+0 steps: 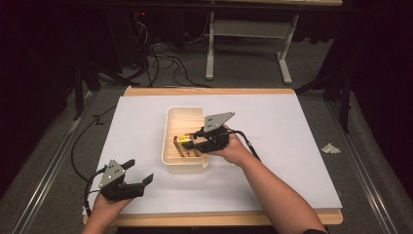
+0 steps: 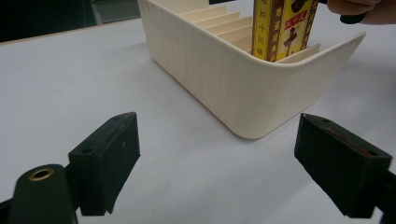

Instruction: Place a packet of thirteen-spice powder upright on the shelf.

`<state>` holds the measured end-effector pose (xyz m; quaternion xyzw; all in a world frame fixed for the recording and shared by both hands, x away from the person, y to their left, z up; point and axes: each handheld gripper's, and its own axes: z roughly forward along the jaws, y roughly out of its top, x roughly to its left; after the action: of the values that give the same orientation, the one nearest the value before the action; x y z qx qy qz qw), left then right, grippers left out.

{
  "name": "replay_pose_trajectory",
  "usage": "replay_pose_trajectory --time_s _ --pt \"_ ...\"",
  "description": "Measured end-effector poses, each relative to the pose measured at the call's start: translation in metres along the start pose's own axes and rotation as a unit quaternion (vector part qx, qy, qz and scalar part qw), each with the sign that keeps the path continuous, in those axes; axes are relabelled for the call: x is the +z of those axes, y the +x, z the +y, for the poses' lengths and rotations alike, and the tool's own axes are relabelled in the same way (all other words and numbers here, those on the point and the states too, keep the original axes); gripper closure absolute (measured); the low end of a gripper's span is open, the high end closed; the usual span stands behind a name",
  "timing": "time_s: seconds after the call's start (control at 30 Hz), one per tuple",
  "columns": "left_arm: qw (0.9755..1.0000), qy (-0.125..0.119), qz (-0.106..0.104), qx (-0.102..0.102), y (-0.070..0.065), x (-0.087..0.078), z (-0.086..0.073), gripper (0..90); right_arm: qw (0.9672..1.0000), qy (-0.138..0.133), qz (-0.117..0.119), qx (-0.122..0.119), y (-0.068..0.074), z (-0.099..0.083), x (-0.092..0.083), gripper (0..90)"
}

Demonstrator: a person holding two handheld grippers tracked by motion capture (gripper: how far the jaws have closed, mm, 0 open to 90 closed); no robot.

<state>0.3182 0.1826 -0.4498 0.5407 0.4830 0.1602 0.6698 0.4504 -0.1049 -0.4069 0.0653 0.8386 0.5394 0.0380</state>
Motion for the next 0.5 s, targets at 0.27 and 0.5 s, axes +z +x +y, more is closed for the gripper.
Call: replay_pose_trajectory --time_s 0.27,0.5 --pt "1.0000 0.001 0.001 0.001 0.0002 0.0000 -0.0001 14.8 0.9999 0.000 -0.016 0.003 0.0014 -0.0035 -0.0005 63.4" --pt "1.0000 0.003 0.000 0.003 0.0001 0.0004 -0.0006 14.8 0.9997 0.007 -0.019 0.012 0.0010 -0.0096 -0.0039 63.2"
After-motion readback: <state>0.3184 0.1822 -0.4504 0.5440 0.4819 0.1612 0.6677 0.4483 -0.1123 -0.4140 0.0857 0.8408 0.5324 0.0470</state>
